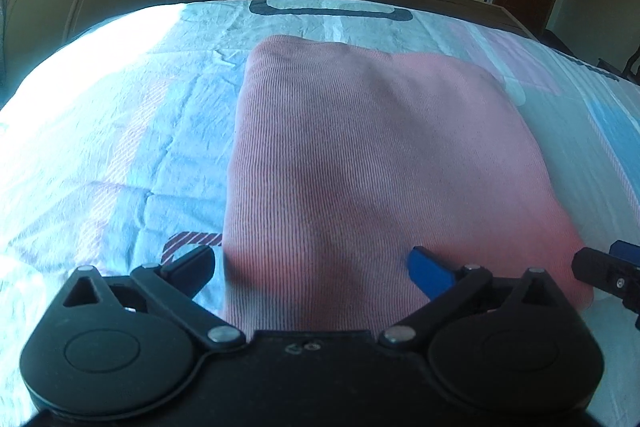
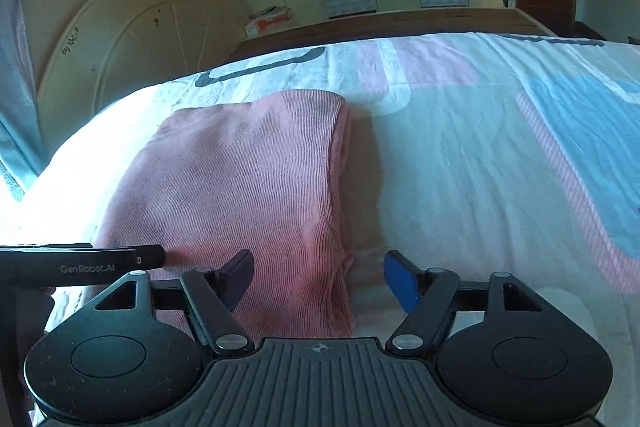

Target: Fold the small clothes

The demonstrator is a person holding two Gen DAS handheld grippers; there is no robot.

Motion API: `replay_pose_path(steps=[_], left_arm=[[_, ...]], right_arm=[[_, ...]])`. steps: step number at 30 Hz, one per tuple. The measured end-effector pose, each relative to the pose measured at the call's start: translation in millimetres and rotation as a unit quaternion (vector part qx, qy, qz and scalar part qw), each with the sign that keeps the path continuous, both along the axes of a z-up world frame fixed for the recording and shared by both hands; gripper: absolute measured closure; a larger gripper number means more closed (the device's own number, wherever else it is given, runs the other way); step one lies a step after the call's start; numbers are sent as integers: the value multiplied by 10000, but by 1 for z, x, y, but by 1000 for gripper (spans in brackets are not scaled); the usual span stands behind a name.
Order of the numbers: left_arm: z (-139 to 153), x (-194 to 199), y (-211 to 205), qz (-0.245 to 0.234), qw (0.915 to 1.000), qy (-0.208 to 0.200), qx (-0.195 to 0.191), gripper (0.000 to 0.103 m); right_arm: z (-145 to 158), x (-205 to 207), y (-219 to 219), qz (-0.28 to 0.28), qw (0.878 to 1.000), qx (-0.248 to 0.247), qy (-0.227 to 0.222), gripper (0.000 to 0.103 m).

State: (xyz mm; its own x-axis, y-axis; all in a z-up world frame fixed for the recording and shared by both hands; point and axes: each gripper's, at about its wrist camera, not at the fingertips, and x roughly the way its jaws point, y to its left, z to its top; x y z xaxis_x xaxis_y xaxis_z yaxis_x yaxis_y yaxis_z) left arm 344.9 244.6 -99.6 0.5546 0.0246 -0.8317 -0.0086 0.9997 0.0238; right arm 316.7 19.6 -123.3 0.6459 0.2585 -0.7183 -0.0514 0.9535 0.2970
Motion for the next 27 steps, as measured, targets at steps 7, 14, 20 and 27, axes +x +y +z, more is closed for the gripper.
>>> replay_pose_path(steps=[7, 14, 20, 27], left_arm=[[35, -40, -6, -219, 9991, -358, -78, 0], [81, -102, -15, 78, 9972, -745, 59, 1], [112, -175, -26, 321, 9929, -1062, 439, 1], [143, -259, -37, 654, 9900, -1224, 240, 1]], right_arm=[[21, -33, -4, 201, 9996, 172, -36, 21], [54, -78, -6, 687, 9971, 303, -126, 10], [86, -132, -10, 992, 9941, 38, -433, 4], [128, -222, -18, 643, 9837, -749, -1503, 0]])
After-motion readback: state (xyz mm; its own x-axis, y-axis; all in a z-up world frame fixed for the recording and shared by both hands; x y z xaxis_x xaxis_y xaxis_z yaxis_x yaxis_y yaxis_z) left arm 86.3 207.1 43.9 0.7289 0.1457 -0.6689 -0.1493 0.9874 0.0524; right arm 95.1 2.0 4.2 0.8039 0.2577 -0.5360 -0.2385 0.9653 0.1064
